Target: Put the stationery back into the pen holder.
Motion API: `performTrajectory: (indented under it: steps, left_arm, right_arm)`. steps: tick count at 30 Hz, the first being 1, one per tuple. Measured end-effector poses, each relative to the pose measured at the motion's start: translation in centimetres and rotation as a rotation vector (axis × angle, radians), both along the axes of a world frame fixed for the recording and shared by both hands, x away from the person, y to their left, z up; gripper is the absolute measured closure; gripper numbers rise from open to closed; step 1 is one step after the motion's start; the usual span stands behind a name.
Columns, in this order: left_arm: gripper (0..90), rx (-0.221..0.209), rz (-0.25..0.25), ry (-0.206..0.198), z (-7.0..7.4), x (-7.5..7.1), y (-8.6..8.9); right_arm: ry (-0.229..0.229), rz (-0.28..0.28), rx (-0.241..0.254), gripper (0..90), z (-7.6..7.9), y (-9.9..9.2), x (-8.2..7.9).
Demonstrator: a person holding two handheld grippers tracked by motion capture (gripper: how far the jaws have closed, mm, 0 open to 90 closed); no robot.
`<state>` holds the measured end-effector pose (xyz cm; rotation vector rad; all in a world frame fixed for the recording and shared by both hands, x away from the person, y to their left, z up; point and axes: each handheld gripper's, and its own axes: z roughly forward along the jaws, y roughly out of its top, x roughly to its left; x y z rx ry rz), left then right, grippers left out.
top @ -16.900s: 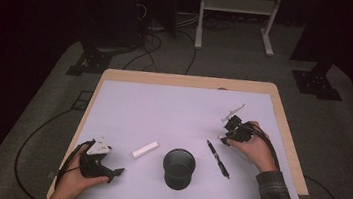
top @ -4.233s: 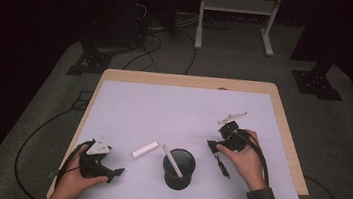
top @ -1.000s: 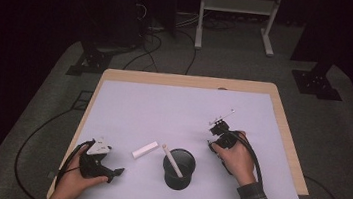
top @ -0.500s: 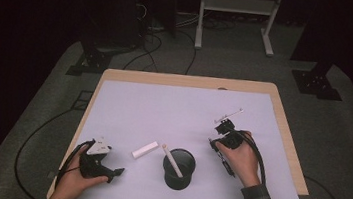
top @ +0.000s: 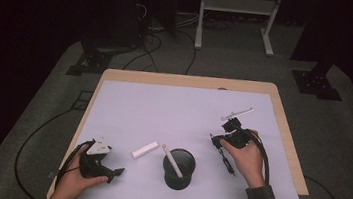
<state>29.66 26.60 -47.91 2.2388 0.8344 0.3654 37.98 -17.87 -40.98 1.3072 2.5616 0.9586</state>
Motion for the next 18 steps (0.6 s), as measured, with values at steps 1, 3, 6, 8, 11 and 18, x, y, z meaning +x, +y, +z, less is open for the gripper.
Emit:
performTrajectory:
  steps: [1,3,6,8,11,18]
  left_arm:
    - [2.1,0.001,0.000,-0.002,0.0,0.0,0.0]
    - [2.1,0.001,-0.001,-0.002,0.0,0.0,0.0]
    - [2.1,0.001,-0.001,-0.002,0.0,0.0,0.0]
    - [2.1,0.001,-0.001,-0.002,0.0,0.0,0.0]
    - [2.1,-0.001,0.000,0.000,0.0,0.0,0.0]
    - [2.1,0.000,0.000,-0.002,0.0,0.0,0.0]
  right_arm:
    - [-0.002,0.001,0.008,79.4,0.1,0.0,-0.1]
    - [-0.008,0.008,0.022,79.4,0.4,-0.1,-0.2]
    - [-0.019,0.012,0.048,79.4,0.9,-0.2,-0.5]
    - [-0.027,0.016,0.065,79.4,1.1,-0.3,-0.6]
    - [-0.041,0.021,0.084,79.4,1.6,-0.3,-0.9]
    - [-0.082,0.034,0.128,79.4,2.2,-0.5,-1.3]
